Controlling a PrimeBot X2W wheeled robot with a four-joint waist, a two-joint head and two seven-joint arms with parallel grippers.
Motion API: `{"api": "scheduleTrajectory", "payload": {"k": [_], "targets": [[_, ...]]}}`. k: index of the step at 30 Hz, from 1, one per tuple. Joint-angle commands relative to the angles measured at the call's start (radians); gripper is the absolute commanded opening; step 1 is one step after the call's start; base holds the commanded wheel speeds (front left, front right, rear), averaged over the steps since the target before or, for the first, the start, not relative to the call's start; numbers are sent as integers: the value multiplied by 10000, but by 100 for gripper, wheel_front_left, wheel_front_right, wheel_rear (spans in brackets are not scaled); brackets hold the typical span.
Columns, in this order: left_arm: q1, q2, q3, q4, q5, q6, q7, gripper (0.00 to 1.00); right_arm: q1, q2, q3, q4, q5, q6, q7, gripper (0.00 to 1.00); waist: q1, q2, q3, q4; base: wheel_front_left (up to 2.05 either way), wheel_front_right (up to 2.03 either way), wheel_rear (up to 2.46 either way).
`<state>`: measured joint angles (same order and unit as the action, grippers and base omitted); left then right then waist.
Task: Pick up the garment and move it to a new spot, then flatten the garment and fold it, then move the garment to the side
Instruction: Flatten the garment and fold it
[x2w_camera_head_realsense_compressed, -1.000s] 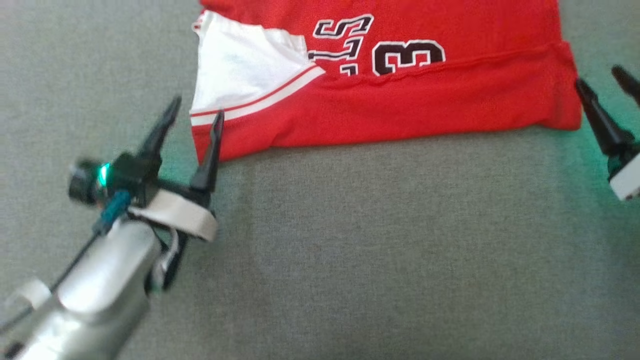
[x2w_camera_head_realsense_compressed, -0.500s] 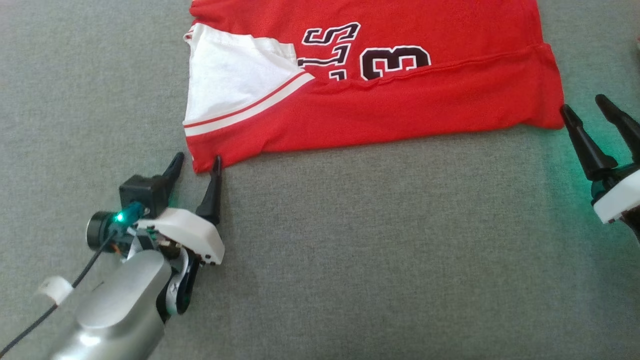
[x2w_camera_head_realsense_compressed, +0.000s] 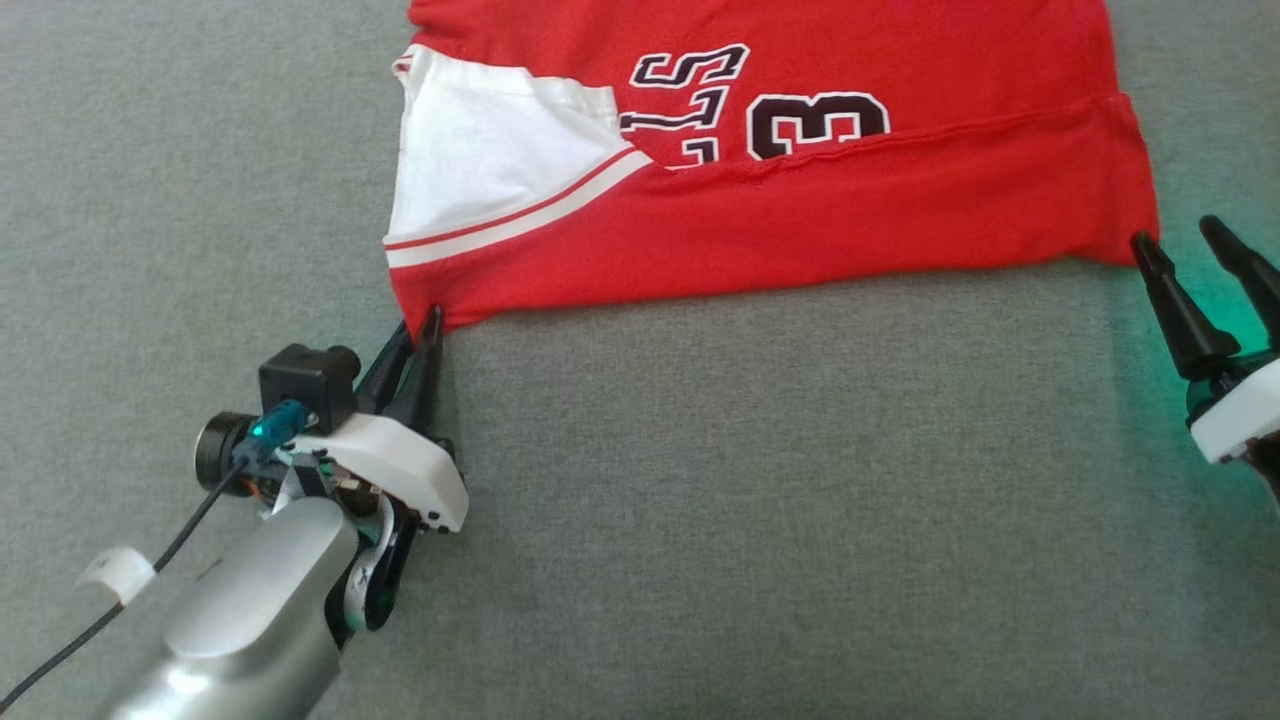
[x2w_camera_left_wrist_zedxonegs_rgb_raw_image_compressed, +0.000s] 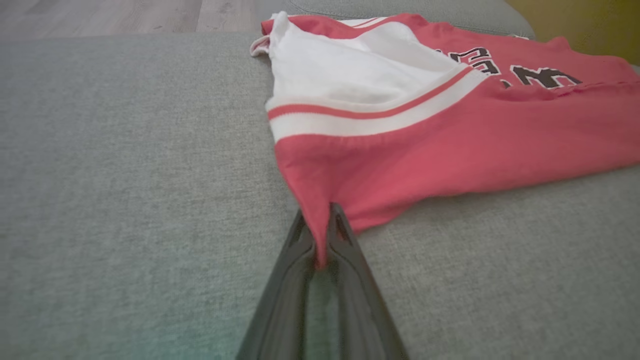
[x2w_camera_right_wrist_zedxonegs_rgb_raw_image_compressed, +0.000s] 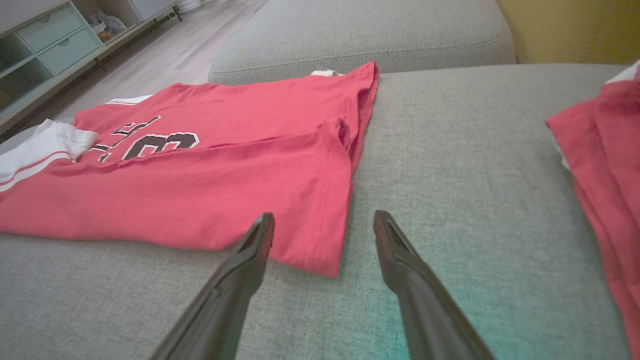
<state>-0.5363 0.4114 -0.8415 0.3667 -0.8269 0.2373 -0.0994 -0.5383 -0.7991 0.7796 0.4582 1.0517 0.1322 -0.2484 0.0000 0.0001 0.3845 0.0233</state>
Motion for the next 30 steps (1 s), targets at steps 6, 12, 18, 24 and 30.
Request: {"api": "scheduleTrajectory", "payload": {"k": [6, 12, 18, 24, 30], "targets": [[-116, 620, 271, -611, 170, 42, -129, 0, 66, 44, 311, 564, 626, -15, 265, 100, 0, -1, 90, 120, 0, 0, 0], [-112, 838, 248, -893, 240, 67, -111, 0, -501, 322, 844, 815, 814, -15, 643, 0, 0, -1, 87, 76, 0, 0, 0], [107, 985, 194, -1002, 238, 109, -142, 0, -600, 248, 1360, 1009, 885, -15, 539, 0, 0, -1, -235, 53, 0, 0, 0], [785, 1368, -31, -1406, 402, 49, -499, 0, -313, -184, 1761, 1042, 790, -15, 167, 0, 0, -1, -752, -54, 0, 0, 0], [2052, 2084, -176, -2480, 434, 418, -751, 0, 289, -708, 2019, 731, 769, -15, -40, 0, 0, -1, -1098, -187, 0, 0, 0]]}}
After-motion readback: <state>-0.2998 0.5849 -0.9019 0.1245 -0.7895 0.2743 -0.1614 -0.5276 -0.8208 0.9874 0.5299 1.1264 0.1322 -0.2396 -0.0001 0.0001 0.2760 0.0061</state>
